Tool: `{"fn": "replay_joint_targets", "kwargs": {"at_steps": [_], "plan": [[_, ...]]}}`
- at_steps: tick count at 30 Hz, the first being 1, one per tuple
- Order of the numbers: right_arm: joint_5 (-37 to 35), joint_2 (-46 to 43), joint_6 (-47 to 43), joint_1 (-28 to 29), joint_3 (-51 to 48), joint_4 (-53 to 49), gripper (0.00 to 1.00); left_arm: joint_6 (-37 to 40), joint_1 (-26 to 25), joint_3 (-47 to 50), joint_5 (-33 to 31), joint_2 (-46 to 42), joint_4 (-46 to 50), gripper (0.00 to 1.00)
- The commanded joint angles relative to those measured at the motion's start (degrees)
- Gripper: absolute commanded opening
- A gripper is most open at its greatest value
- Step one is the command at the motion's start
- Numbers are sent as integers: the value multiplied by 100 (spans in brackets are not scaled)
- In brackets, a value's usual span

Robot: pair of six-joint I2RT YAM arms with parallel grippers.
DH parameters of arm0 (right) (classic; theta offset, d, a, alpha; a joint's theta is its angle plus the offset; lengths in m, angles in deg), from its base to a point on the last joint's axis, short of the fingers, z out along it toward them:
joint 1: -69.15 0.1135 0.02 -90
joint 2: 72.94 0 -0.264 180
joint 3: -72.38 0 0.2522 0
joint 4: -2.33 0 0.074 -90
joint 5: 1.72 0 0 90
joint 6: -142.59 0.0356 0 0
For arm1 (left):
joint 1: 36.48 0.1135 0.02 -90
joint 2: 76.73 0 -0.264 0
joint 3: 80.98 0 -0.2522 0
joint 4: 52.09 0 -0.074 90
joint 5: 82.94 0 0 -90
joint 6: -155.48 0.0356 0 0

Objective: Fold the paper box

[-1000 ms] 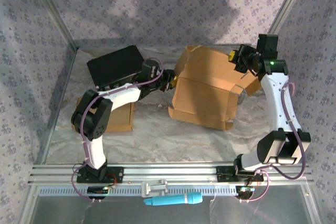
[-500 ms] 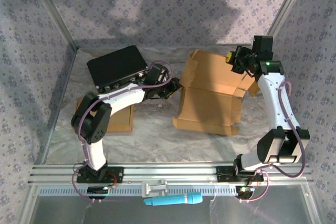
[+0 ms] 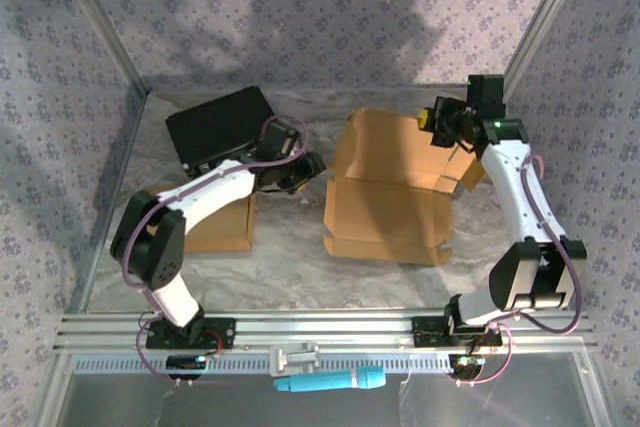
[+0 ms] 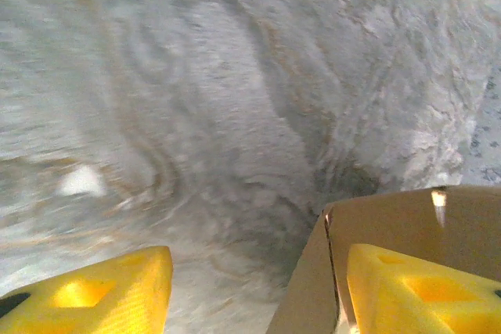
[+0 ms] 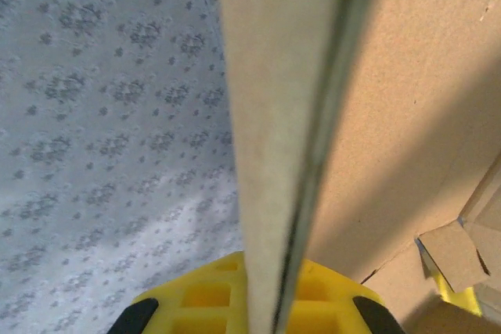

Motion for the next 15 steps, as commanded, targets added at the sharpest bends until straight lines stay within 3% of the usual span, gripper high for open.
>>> {"fn": "replay_joint_targets", "kwargs": {"at_steps": [1,5,9,15], "plan": [[155,435,-861,135,171,26,0,450,200,257,-233,-580,1153,62],[241,880,-1451,363,366,-7,0,1059,517,281,-278,-948,1620,60],[175,1078,-1745,554,365,-38,0,1821,564,-39,-160,-754,1626,54],[141,1254,-1918,659,362,31,0,2716,353,-81,248,-340,681,50]]}}
